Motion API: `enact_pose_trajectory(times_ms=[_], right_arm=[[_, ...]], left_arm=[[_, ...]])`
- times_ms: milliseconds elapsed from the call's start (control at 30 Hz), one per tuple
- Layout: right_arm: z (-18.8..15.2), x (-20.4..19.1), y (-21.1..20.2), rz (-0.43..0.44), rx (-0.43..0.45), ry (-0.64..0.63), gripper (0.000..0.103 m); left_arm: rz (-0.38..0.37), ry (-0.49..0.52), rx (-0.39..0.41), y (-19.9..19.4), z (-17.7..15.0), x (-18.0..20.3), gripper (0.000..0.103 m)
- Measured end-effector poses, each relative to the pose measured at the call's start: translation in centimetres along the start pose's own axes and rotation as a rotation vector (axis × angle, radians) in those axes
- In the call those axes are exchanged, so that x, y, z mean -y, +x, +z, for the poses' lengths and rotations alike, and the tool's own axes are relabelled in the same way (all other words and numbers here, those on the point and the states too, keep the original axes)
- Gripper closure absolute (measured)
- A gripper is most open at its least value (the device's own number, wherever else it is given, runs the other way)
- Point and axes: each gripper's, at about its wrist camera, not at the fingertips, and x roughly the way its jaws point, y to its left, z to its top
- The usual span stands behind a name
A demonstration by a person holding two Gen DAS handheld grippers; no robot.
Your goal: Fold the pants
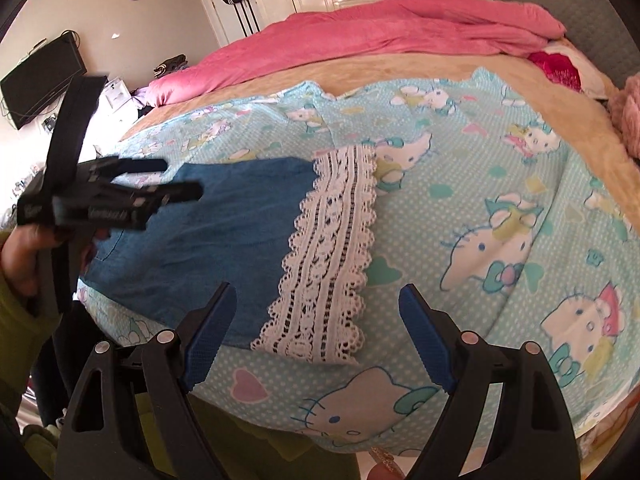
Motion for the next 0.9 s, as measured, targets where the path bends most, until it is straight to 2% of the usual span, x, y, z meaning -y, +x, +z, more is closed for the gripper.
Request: enact_pose_trajectory(times_ms=[367,733,800,900], right_arm=[[-0.6,-0.1,1.7,0.045,-0.038,0.029,0.021],[-0.7,0.9,3.3,0.047,-0.077,0.104,0.020],[-0.6,0.8,3.5,0.048,-0.080,0.104,0.020],[-0.5,0.8,3.8,0.049,-0.084,0.110,0.020]], left_arm=[[-0.088,0.068,-0.016,5.0,5.0,1.3,0.009],[-0.166,0.162,-0.061,9.3,6.1,2.5,0.010],[-0.181,0.171,-0.072,10.0,6.0,2.6,0.014],[-0.232,0.154,-0.088,10.9,5.9,2.5,0.029]])
